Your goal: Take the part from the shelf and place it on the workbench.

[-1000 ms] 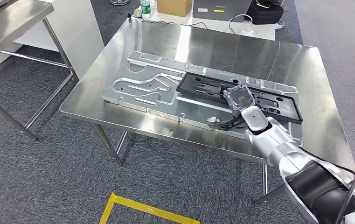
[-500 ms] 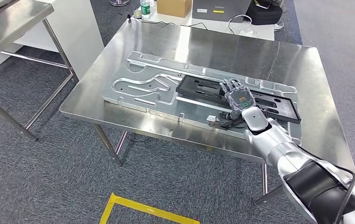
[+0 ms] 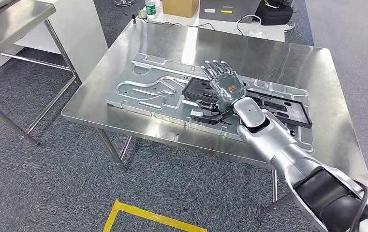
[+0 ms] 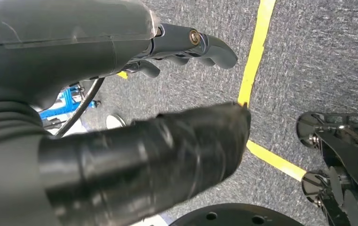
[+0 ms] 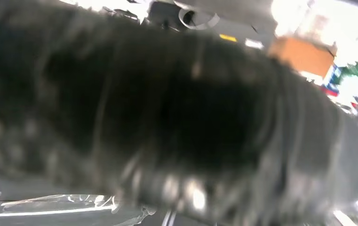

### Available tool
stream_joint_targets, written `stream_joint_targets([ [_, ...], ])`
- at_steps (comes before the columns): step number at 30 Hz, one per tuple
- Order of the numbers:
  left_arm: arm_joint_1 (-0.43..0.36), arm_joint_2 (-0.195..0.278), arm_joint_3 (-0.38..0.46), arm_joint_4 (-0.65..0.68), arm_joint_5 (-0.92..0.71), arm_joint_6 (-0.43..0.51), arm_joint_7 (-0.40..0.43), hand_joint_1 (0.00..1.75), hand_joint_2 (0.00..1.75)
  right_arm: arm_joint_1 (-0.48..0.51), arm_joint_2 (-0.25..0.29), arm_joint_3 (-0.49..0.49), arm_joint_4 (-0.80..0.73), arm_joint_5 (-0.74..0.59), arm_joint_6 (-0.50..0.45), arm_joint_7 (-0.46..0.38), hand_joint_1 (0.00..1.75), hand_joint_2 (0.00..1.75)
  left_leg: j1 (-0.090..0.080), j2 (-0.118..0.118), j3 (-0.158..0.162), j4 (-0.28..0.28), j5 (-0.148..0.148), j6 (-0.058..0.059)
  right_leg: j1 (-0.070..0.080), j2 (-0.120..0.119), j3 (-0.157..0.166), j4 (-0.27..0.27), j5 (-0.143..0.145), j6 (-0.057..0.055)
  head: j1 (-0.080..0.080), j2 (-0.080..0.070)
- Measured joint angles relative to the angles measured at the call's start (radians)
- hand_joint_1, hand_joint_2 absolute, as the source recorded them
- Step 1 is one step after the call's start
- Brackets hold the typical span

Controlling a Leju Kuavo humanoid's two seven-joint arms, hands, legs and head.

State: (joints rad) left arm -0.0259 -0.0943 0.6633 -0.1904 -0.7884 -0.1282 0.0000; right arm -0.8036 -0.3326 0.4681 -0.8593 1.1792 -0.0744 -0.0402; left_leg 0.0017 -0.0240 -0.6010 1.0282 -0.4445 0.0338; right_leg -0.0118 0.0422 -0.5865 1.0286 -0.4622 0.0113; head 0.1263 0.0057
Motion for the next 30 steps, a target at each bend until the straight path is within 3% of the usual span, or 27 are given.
stream_joint_targets([
  [17, 0.001, -0.003, 0.021, 0.000, -0.038, 0.005, -0.014, 0.00, 0.00, 0.060, -0.009, 0.152, -0.367, -0.111, 0.017, -0.054, 0.00, 0.00, 0.000, 0.000, 0.000, 0.000, 0.000, -0.001, 0.000, 0.000, 0.000, 0.000, 0.000, 0.000, 0.000, 0.000],
  [30, 0.001, -0.003, 0.021, 0.000, -0.040, 0.006, -0.013, 0.00, 0.00, 0.079, -0.026, 0.180, -0.439, -0.118, 0.017, -0.054, 0.00, 0.00, 0.000, 0.001, 0.000, 0.000, 0.000, -0.001, 0.000, 0.000, 0.000, 0.000, 0.000, 0.000, 0.000, 0.000],
])
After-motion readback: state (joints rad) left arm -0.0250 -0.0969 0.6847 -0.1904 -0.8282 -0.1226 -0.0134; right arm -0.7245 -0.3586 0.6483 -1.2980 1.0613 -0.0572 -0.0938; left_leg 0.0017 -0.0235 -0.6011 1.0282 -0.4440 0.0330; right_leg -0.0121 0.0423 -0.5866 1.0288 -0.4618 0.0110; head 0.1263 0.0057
